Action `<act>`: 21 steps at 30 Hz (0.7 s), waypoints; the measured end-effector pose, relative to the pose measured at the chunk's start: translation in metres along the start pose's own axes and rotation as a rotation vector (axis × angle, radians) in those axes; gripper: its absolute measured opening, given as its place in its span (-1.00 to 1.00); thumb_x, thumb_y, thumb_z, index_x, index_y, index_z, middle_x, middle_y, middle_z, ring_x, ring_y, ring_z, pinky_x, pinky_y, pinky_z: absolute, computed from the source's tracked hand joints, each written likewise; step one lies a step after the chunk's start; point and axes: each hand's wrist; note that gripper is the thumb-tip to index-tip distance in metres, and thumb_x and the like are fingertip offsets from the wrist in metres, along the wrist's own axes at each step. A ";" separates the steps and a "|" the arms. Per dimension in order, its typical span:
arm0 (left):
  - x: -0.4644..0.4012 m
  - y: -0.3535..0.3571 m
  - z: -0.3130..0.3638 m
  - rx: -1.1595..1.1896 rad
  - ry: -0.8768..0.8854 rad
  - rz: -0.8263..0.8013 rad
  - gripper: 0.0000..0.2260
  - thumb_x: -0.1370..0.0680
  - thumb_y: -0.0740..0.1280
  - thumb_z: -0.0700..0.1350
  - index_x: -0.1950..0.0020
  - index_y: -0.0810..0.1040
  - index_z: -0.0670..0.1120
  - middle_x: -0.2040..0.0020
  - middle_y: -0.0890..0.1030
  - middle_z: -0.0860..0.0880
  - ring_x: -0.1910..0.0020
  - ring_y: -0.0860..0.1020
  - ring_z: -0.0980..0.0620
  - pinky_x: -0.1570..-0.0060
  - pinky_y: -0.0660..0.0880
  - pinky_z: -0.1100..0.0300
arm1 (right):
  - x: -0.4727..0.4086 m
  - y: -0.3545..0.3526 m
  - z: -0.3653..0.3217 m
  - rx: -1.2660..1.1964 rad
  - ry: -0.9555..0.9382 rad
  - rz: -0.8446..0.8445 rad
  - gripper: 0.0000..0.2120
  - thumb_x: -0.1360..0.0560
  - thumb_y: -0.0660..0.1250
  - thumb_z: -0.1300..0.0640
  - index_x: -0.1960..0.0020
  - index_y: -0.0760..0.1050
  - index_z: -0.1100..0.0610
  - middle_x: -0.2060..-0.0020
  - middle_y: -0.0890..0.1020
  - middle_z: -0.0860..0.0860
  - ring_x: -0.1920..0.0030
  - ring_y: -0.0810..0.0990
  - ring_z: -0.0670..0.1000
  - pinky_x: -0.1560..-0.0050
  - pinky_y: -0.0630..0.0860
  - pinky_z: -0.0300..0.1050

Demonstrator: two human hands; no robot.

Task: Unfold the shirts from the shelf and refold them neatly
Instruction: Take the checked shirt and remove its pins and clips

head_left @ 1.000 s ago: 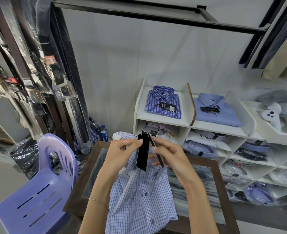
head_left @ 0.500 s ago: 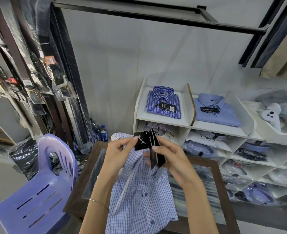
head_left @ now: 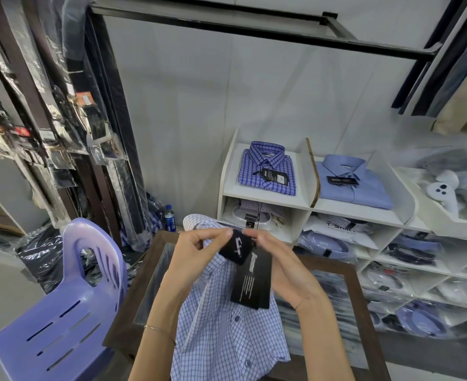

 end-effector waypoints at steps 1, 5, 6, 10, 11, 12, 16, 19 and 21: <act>0.001 0.000 0.000 -0.006 -0.002 -0.027 -0.85 -0.46 0.40 -0.06 0.04 0.71 -0.05 0.08 0.72 0.05 -0.01 0.64 0.16 -0.01 0.52 0.35 | -0.001 0.001 0.000 -0.014 0.007 0.050 -0.74 -0.49 0.37 0.04 -0.08 0.60 0.19 -0.09 0.63 0.20 -0.09 0.59 0.12 -0.21 0.46 0.10; -0.002 -0.005 -0.005 0.004 0.006 0.048 -0.82 -0.48 0.38 -0.07 -0.02 0.70 -0.07 0.01 0.71 0.04 -0.02 0.61 0.24 0.01 0.49 0.42 | -0.002 -0.002 0.003 -0.018 -0.009 0.246 -0.91 -0.49 0.37 0.22 0.02 0.52 0.20 0.27 0.65 0.12 0.21 0.64 0.03 0.13 0.58 -0.11; -0.003 -0.009 -0.011 -0.035 0.006 0.090 -0.83 -0.51 0.38 -0.10 -0.07 0.68 -0.08 -0.03 0.69 0.03 -0.03 0.60 0.26 0.02 0.49 0.43 | -0.001 -0.003 0.004 0.002 -0.020 0.285 -0.93 -0.49 0.35 0.26 0.03 0.52 0.20 0.34 0.62 0.09 0.28 0.62 0.00 0.20 0.57 -0.16; -0.010 -0.034 -0.043 -0.472 -0.123 0.196 -0.62 -0.56 0.33 -0.02 -0.38 0.45 -0.03 -0.35 0.49 -0.06 -0.30 0.45 -0.01 -0.30 0.35 0.07 | 0.003 -0.012 0.005 0.087 -0.073 0.368 -0.92 -0.52 0.31 0.30 0.00 0.54 0.23 0.47 0.51 0.06 0.33 0.55 0.05 0.22 0.59 -0.18; -0.010 -0.036 -0.047 -0.554 -0.191 0.196 -0.57 -0.57 0.32 -0.03 -0.43 0.38 -0.04 -0.40 0.43 -0.10 -0.36 0.39 -0.10 -0.34 0.30 -0.01 | 0.004 -0.014 0.006 0.141 -0.089 0.368 -0.91 -0.51 0.32 0.29 -0.01 0.54 0.24 0.47 0.52 0.08 0.28 0.57 0.11 0.16 0.59 -0.16; -0.010 -0.036 -0.051 -0.640 -0.249 0.187 -0.53 -0.57 0.30 -0.03 -0.46 0.32 -0.02 -0.44 0.37 -0.15 -0.40 0.32 -0.17 -0.37 0.25 -0.08 | 0.005 -0.015 0.006 0.193 -0.105 0.354 -0.90 -0.51 0.32 0.29 -0.02 0.53 0.25 0.46 0.53 0.10 0.23 0.60 0.15 0.11 0.58 -0.15; -0.001 -0.018 -0.041 -1.144 -0.255 0.169 -0.36 -0.54 0.30 0.12 -0.55 0.11 0.08 -0.56 -0.12 -0.24 -0.52 -0.22 -0.26 -0.38 -0.18 -0.37 | 0.012 -0.013 0.007 0.256 -0.144 0.270 -0.93 -0.52 0.32 0.29 0.01 0.54 0.23 0.45 0.54 0.13 0.19 0.64 0.12 0.14 0.56 -0.21; -0.005 0.002 -0.037 -1.138 0.177 -0.010 -0.23 -0.38 0.22 0.41 -0.53 0.09 0.19 -0.58 -0.20 -0.03 -0.52 -0.34 -0.12 -0.31 -0.39 -0.31 | 0.016 -0.013 0.006 0.247 -0.158 0.208 -0.94 -0.50 0.35 0.27 0.03 0.54 0.21 0.46 0.54 0.09 0.23 0.62 0.11 0.16 0.57 -0.18; -0.004 0.021 -0.041 -1.095 0.228 -0.233 -0.22 -0.34 0.22 0.42 -0.51 0.13 0.23 -0.58 -0.05 0.07 -0.54 -0.27 -0.04 -0.34 -0.40 -0.31 | 0.019 -0.012 0.003 0.205 -0.170 0.171 -0.94 -0.46 0.38 0.23 0.07 0.55 0.18 0.48 0.54 0.06 0.27 0.60 0.08 0.19 0.57 -0.16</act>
Point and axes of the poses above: each hand's wrist, its own x-axis away from the middle knuckle, its own y-axis out of the palm, z = x × y
